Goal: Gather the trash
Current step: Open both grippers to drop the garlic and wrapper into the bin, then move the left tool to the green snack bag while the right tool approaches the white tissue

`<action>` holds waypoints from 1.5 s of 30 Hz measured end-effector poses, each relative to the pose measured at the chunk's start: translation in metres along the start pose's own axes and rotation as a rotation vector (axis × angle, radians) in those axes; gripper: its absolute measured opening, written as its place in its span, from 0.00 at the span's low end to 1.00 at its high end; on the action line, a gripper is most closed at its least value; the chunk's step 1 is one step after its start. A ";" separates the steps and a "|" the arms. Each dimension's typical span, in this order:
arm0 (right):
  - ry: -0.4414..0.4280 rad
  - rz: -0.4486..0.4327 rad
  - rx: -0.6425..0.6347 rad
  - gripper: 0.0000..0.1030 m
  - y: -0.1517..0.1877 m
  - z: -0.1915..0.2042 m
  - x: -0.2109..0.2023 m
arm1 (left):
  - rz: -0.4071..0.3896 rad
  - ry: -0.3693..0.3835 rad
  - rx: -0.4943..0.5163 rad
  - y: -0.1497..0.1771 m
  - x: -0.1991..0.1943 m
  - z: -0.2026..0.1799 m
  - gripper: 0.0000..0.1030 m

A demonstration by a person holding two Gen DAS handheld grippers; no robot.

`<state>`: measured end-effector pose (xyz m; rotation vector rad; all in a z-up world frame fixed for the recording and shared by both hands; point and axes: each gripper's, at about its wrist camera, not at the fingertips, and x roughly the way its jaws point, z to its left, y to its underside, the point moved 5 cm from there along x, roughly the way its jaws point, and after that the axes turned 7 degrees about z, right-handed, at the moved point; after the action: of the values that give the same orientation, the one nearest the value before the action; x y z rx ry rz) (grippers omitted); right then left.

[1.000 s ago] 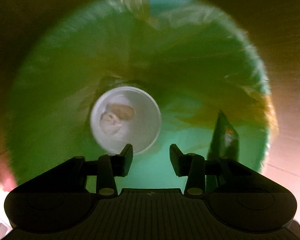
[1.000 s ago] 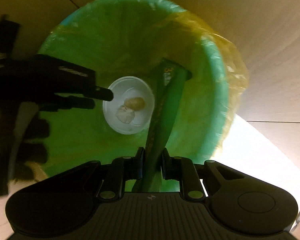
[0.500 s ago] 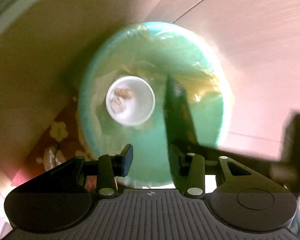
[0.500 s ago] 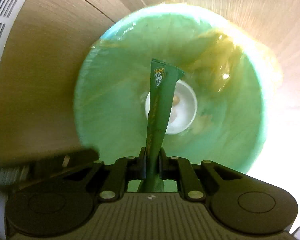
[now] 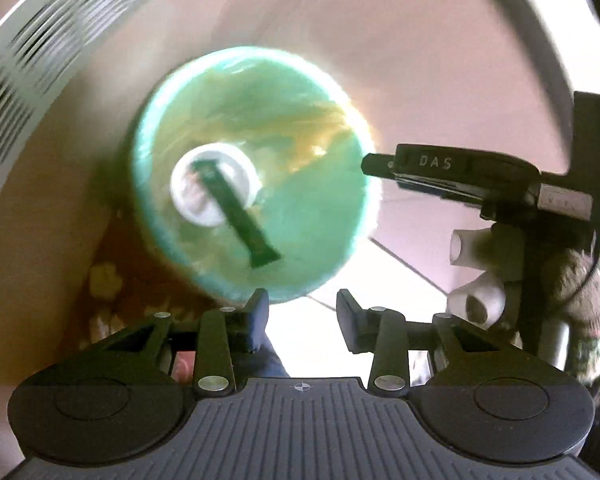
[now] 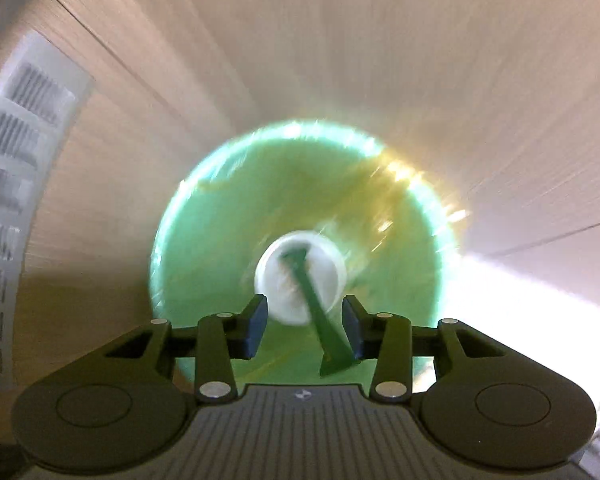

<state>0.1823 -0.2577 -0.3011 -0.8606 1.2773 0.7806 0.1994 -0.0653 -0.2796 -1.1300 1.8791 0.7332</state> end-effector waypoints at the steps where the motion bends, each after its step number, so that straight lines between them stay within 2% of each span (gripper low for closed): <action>1: 0.036 -0.048 -0.012 0.40 0.005 0.002 -0.016 | -0.003 0.015 0.028 -0.001 -0.003 -0.008 0.40; 4: 0.141 -0.179 -0.051 0.40 0.019 0.004 -0.066 | -0.053 0.033 0.137 -0.005 -0.025 -0.038 0.40; 7: 0.213 -0.311 -0.065 0.42 0.022 0.002 -0.117 | -0.150 0.065 0.266 -0.006 -0.060 -0.074 0.40; 10: 0.167 -0.451 -0.024 0.56 0.014 0.002 -0.171 | -0.281 0.069 0.380 -0.006 -0.106 -0.104 0.40; 12: 0.117 -0.552 -0.006 0.57 0.002 -0.001 -0.204 | -0.379 0.052 0.417 -0.005 -0.139 -0.113 0.40; 14: 0.084 -0.621 -0.030 0.60 -0.008 0.009 -0.225 | -0.486 0.028 0.409 -0.005 -0.173 -0.112 0.40; 16: 0.061 -0.658 -0.090 0.60 -0.018 0.028 -0.243 | -0.574 -0.011 0.357 -0.007 -0.204 -0.102 0.40; 20: -0.008 -0.652 -0.265 0.60 -0.037 0.084 -0.240 | -0.713 -0.149 0.162 -0.016 -0.238 -0.063 0.40; 22: -0.057 -0.631 -0.323 0.60 -0.040 0.111 -0.240 | -0.748 -0.224 0.048 -0.019 -0.247 -0.043 0.40; 25: -0.096 -0.611 -0.404 0.60 -0.048 0.147 -0.228 | -0.778 -0.289 -0.112 -0.022 -0.254 -0.012 0.38; 26: -0.106 -0.610 -0.443 0.60 -0.051 0.156 -0.224 | -0.797 -0.305 -0.139 -0.024 -0.254 -0.007 0.35; 29: -0.103 -0.613 -0.563 0.60 -0.056 0.177 -0.207 | -0.810 -0.340 -0.169 -0.026 -0.259 0.000 0.35; 33: -0.148 -0.576 -0.645 0.60 -0.075 0.195 -0.200 | -0.837 -0.292 -0.183 -0.031 -0.266 -0.005 0.35; 36: -0.187 -0.550 -0.704 0.60 -0.087 0.213 -0.195 | -0.873 -0.284 -0.228 -0.025 -0.287 0.008 0.35; 41: -0.241 -0.532 -0.824 0.60 -0.113 0.265 -0.182 | -0.919 -0.260 -0.296 -0.019 -0.307 0.018 0.35; 45: -0.234 -0.496 -0.812 0.60 -0.145 0.306 -0.164 | -0.905 -0.228 -0.278 -0.016 -0.303 0.014 0.35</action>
<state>0.4308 -0.0612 -0.0983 -1.6030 0.4665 0.9622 0.3024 0.0696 -0.0274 -1.7882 0.9174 0.5549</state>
